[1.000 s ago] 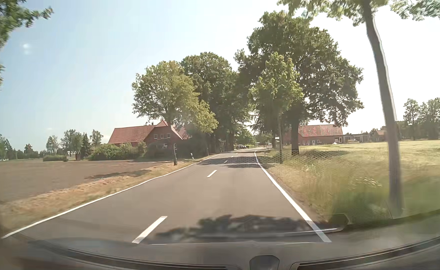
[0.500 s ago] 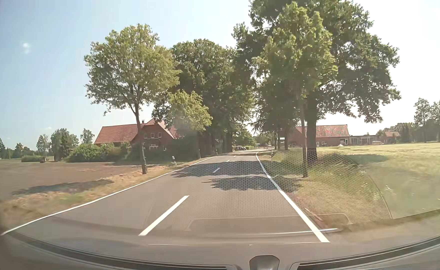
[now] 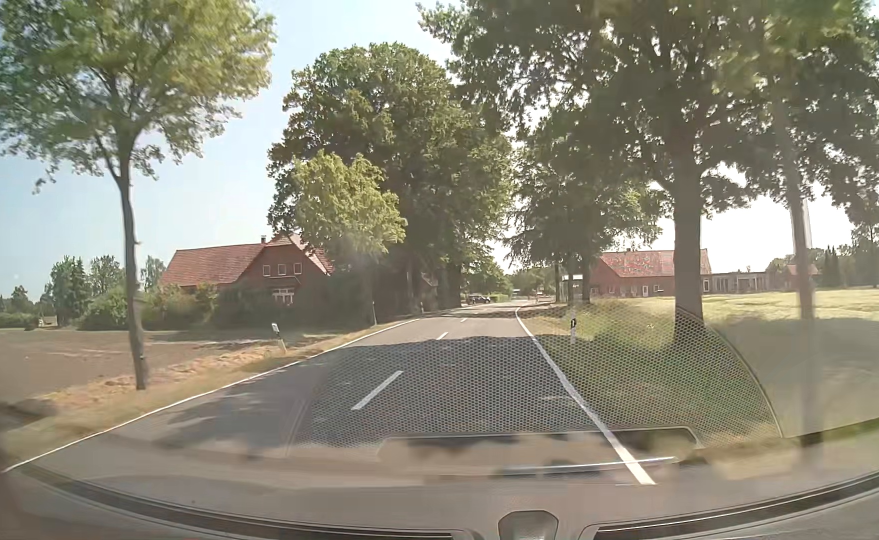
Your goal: Follow the waypoints while adhering to traffic rules and regulations
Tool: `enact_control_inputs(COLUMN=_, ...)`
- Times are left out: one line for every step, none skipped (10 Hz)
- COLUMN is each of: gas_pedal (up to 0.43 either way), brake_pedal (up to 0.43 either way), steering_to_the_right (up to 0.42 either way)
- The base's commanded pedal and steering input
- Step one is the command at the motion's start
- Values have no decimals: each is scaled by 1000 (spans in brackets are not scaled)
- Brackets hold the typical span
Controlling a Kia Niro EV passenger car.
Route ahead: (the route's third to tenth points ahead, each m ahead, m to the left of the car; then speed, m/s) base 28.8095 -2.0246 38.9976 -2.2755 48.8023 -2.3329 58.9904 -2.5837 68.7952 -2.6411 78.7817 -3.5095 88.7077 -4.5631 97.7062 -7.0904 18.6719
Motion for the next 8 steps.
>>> enact_control_inputs(gas_pedal=0, brake_pedal=6, steering_to_the_right=3)
enact_control_inputs(gas_pedal=0, brake_pedal=6, steering_to_the_right=3)
enact_control_inputs(gas_pedal=0, brake_pedal=6, steering_to_the_right=3)
enact_control_inputs(gas_pedal=0, brake_pedal=30, steering_to_the_right=4)
enact_control_inputs(gas_pedal=0, brake_pedal=30, steering_to_the_right=4)
enact_control_inputs(gas_pedal=0, brake_pedal=67, steering_to_the_right=5)
enact_control_inputs(gas_pedal=0, brake_pedal=79, steering_to_the_right=6)
enact_control_inputs(gas_pedal=0, brake_pedal=104, steering_to_the_right=7)
